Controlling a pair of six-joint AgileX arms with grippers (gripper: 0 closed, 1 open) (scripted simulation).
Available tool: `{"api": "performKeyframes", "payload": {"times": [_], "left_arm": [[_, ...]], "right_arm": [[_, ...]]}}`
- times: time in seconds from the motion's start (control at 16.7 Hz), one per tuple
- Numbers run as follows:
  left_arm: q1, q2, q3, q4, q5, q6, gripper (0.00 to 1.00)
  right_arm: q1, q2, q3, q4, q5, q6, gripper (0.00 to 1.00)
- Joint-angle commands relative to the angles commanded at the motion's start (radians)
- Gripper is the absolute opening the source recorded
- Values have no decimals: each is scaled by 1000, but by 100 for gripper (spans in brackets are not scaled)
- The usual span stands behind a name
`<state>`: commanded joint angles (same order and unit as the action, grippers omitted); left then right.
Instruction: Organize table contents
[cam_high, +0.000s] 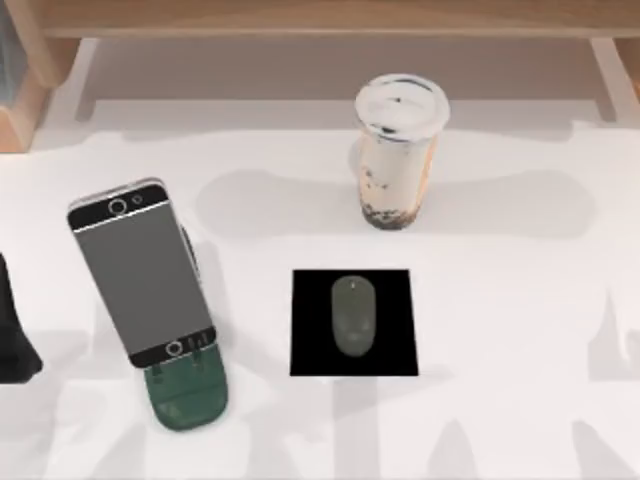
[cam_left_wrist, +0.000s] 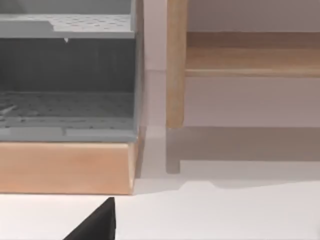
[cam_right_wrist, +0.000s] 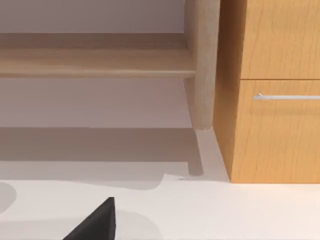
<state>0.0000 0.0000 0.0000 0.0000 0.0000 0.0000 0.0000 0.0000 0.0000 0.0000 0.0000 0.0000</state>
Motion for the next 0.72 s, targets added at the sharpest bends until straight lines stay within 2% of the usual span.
{"api": "performKeyframes", "payload": {"times": [0.42,0.72], "left_arm": [[0,0,0,0,0,0,100],[0,0,0,0,0,0,100]], "right_arm": [[17,25,10,15,17,4,100],[179,267,89,146,165,28,100]]}}
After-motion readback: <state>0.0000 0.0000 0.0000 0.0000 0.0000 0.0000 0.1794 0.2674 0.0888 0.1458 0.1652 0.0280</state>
